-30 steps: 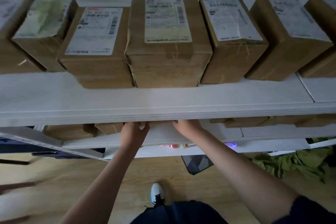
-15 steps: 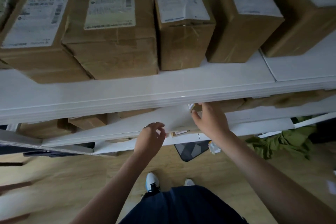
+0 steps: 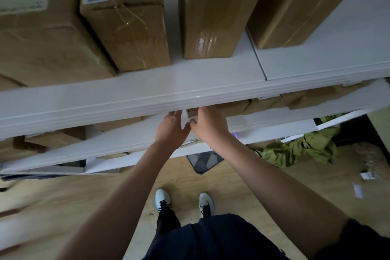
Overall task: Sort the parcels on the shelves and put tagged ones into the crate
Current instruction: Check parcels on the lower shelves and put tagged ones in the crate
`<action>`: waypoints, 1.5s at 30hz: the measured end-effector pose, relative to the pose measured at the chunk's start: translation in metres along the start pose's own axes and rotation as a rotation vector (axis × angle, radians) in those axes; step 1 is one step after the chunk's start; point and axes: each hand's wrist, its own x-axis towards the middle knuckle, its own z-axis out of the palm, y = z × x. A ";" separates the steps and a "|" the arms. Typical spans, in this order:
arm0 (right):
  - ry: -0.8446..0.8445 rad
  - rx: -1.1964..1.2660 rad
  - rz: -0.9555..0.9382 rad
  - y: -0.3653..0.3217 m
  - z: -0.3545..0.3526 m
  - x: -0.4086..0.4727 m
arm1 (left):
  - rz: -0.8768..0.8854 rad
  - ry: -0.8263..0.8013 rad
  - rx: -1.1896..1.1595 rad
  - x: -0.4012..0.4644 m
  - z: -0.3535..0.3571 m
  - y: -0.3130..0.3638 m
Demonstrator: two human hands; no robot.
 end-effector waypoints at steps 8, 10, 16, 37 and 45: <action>-0.052 0.201 0.037 -0.003 0.005 -0.003 | -0.018 0.070 -0.100 -0.024 0.002 0.001; -0.073 0.224 -0.007 -0.007 0.010 -0.010 | -0.035 0.091 -0.102 -0.037 0.003 -0.005; -0.146 0.318 -0.057 -0.020 0.024 -0.027 | -0.059 0.173 -0.064 -0.063 -0.002 -0.025; -0.248 0.045 -0.070 0.038 0.020 0.012 | 0.001 -0.001 0.058 -0.015 -0.009 -0.032; -0.255 -0.023 -0.124 0.023 0.024 0.023 | -0.074 -0.070 0.094 0.009 -0.018 -0.026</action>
